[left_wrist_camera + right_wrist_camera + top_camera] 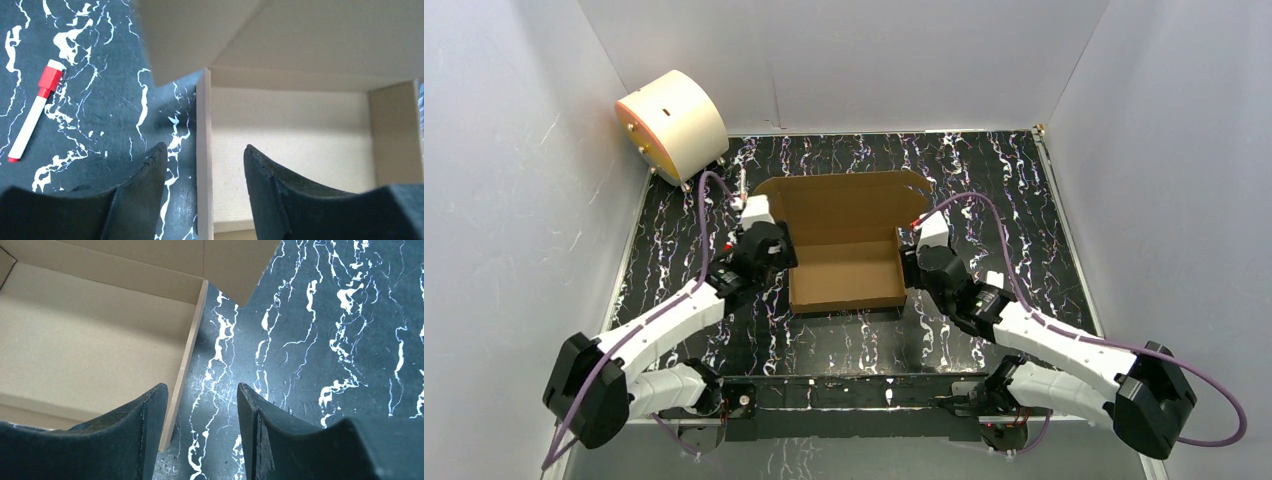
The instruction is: Fold the paper box
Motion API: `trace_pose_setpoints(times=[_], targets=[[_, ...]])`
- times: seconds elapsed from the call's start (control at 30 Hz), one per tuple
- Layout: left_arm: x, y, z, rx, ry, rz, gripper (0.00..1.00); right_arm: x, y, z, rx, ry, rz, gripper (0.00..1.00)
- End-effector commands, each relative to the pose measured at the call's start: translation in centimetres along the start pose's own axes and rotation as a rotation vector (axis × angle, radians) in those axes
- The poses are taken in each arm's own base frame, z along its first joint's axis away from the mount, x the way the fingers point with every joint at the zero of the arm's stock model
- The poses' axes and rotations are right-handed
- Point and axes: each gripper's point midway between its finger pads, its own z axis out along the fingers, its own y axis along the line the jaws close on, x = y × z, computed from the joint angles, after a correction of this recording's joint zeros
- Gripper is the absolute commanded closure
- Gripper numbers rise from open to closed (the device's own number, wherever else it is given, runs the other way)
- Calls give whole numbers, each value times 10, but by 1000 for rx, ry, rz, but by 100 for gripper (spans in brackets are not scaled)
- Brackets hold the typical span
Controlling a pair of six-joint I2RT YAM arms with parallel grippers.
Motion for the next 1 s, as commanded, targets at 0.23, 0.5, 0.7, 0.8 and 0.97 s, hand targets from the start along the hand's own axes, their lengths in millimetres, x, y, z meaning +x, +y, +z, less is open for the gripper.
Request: trace_pose_setpoints(times=[0.23, 0.5, 0.7, 0.8, 0.97], targets=[[-50, 34, -6, 74, -136, -243, 29, -51, -22, 1, -117, -6, -125, 32], [-76, 39, -13, 156, -156, -323, 26, -101, -27, 4, -311, -157, -176, 28], [-98, 36, -20, 211, -151, -254, 24, -130, -28, 19, -385, -241, -216, 29], [-96, 31, -25, 234, -67, -199, 24, -136, -34, 25, -390, -235, -219, 30], [-97, 36, -39, 231, 4, -39, 24, -133, -42, 34, -388, -231, -202, 31]])
